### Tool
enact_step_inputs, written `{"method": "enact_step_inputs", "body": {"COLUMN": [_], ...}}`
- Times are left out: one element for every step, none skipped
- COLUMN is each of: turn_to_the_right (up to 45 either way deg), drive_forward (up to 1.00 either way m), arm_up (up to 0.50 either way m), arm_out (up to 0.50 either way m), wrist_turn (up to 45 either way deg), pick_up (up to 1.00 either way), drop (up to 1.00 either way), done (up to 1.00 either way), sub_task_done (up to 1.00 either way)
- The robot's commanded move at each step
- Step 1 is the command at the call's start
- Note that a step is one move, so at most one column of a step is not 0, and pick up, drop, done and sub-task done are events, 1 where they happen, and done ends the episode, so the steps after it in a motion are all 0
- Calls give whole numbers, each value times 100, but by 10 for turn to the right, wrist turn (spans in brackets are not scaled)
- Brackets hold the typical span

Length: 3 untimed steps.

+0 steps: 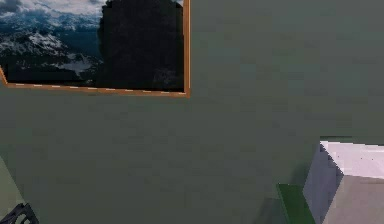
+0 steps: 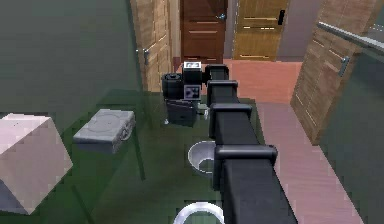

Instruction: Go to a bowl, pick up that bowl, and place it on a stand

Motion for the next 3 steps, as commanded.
{"method": "enact_step_inputs", "body": {"turn_to_the_right": [0, 0, 0], "drive_forward": [0, 0, 0], "arm_up": [-28, 0, 10], "arm_out": [0, 0, 0], "wrist_turn": [0, 0, 0], "pick_up": [0, 100, 0], "drop": [0, 0, 0], "done": [0, 0, 0], "sub_task_done": [0, 0, 0]}}
